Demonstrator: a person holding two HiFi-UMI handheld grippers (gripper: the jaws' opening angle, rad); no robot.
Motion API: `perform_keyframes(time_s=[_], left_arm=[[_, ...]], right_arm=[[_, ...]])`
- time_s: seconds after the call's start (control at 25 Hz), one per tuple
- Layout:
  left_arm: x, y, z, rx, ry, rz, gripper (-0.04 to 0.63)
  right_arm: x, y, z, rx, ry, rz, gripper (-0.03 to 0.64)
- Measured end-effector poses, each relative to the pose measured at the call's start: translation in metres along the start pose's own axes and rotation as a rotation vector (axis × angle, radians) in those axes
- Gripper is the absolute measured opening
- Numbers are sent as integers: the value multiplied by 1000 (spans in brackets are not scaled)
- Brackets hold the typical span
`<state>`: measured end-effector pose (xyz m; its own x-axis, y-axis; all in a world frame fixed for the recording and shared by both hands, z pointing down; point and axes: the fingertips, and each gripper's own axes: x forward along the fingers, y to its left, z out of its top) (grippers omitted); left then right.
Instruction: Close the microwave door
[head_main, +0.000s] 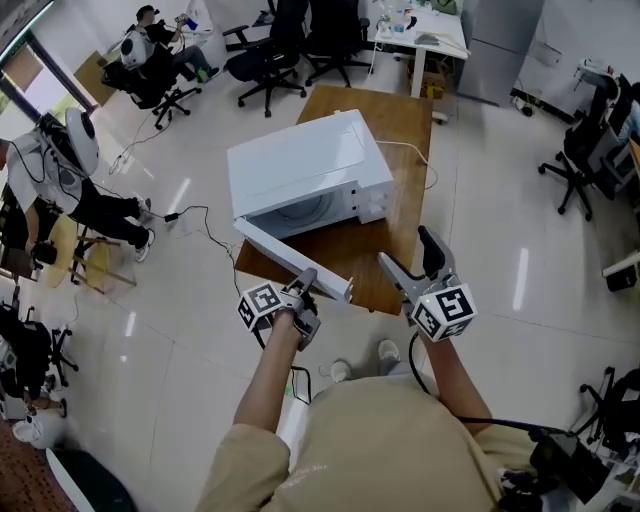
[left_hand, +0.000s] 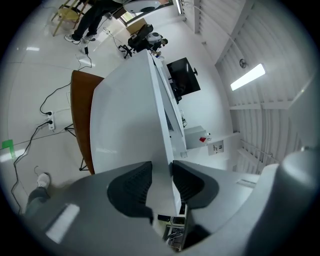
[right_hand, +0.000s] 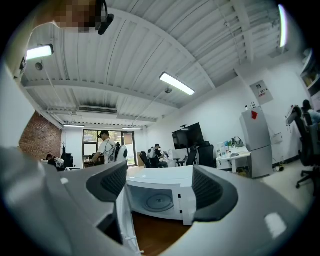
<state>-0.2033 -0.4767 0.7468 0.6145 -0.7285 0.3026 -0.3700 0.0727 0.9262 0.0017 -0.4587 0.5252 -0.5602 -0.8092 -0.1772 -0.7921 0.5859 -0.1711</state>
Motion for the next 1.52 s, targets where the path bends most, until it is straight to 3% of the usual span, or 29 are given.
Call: perform_keyframes(time_s=[0.6,1.52], left_arm=[[64,-16,12,-67,-58,-19,137],[121,-29,46,-142,-104,14,137]], right_arm=[[-16,-14,12,7,-15,-30,397],[-37,-40,30,-3,-18,-93,396]])
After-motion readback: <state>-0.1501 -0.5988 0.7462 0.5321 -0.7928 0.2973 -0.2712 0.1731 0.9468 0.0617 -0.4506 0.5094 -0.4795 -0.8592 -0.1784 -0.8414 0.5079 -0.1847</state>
